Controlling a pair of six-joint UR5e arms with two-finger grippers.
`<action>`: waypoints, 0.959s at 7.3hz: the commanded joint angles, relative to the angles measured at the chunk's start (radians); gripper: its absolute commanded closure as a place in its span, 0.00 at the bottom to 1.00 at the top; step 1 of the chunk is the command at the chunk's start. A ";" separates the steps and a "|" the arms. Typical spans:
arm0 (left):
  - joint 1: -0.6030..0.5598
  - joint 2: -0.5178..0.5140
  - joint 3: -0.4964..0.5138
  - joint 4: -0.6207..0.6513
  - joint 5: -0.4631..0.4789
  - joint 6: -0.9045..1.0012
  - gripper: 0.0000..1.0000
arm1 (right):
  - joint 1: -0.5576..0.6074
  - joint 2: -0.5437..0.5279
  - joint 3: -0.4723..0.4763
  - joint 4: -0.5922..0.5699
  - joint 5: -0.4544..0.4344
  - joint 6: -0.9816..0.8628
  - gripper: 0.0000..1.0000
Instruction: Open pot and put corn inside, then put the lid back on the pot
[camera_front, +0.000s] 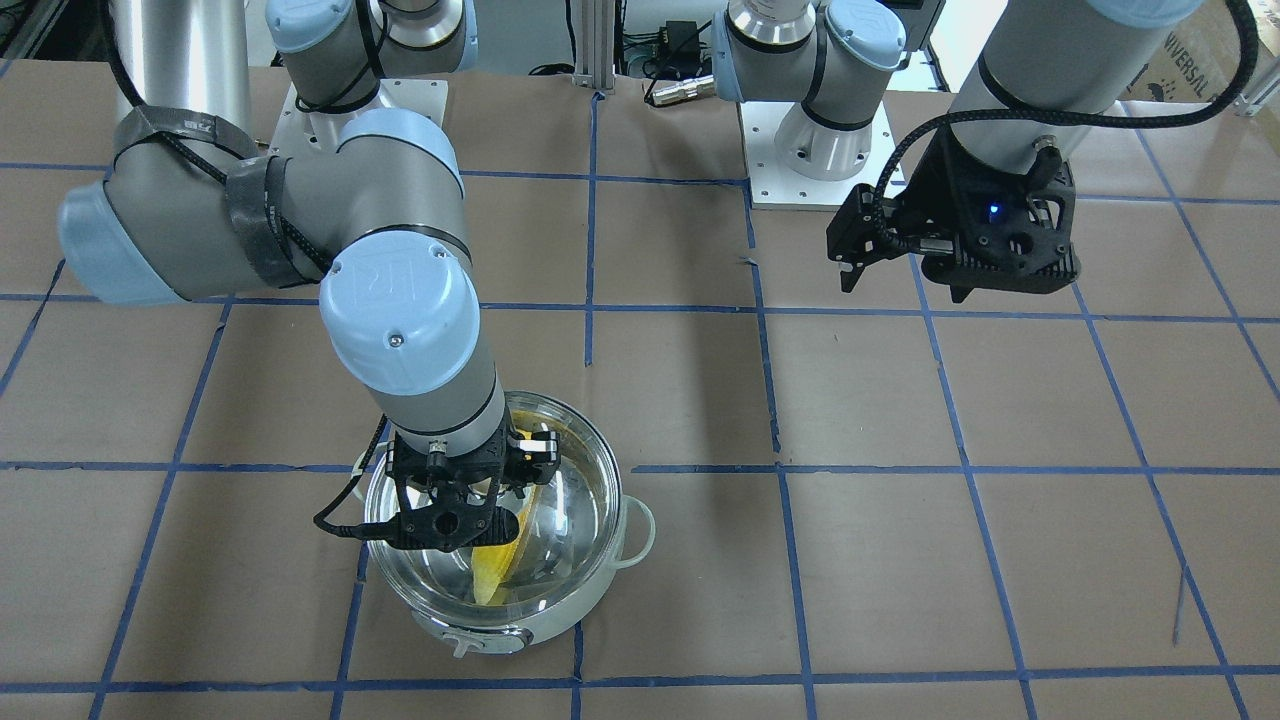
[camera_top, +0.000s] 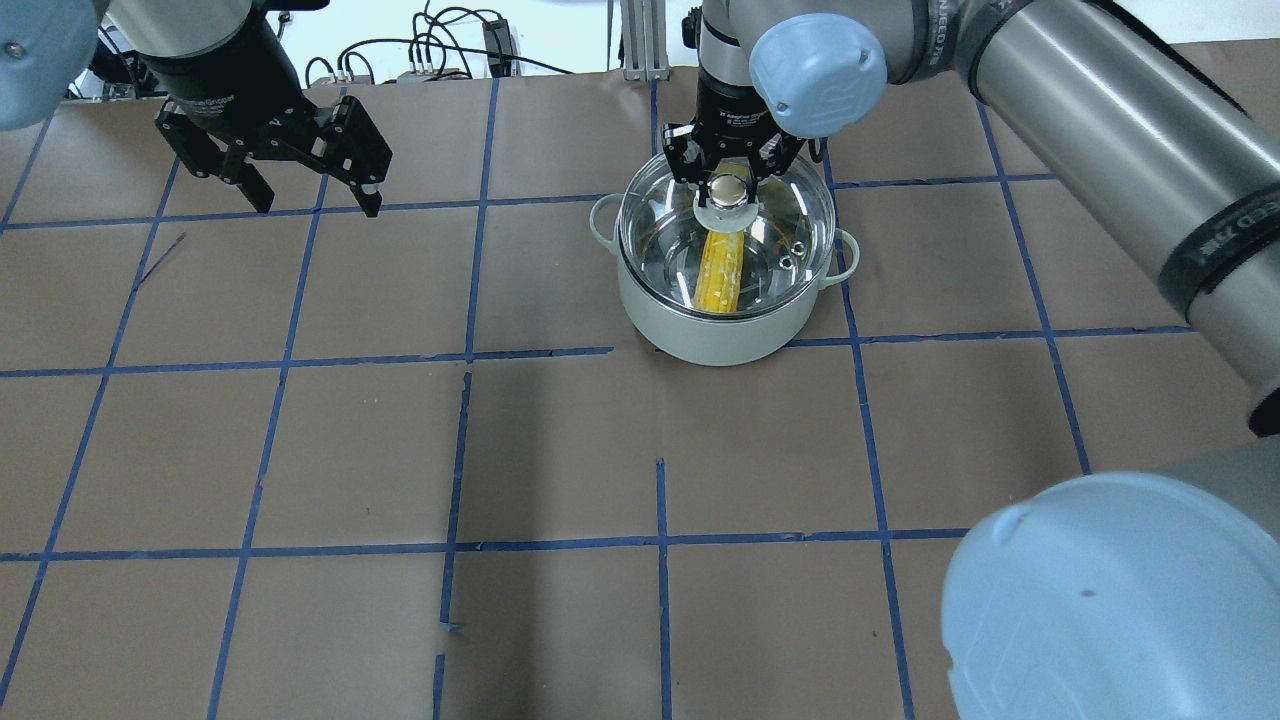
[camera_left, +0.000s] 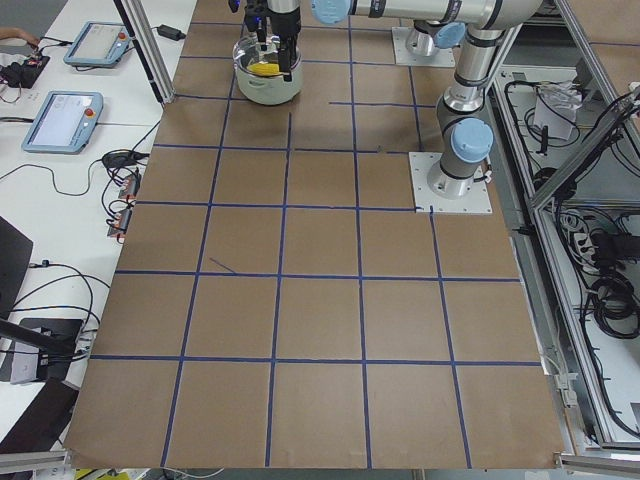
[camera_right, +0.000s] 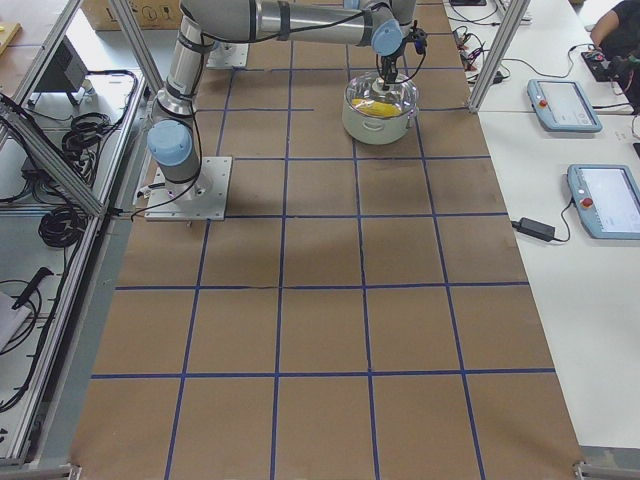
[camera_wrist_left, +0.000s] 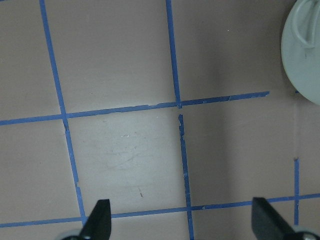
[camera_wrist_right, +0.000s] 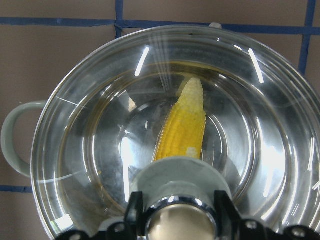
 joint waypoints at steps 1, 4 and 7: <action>0.000 0.000 -0.002 0.000 0.000 0.000 0.00 | -0.003 0.000 -0.004 0.018 0.001 0.000 0.58; 0.000 -0.001 -0.002 0.000 0.000 0.000 0.00 | -0.001 0.000 -0.009 -0.001 0.002 -0.008 0.09; 0.000 -0.002 0.000 0.000 0.000 0.000 0.00 | -0.001 0.002 -0.163 0.059 -0.001 -0.011 0.01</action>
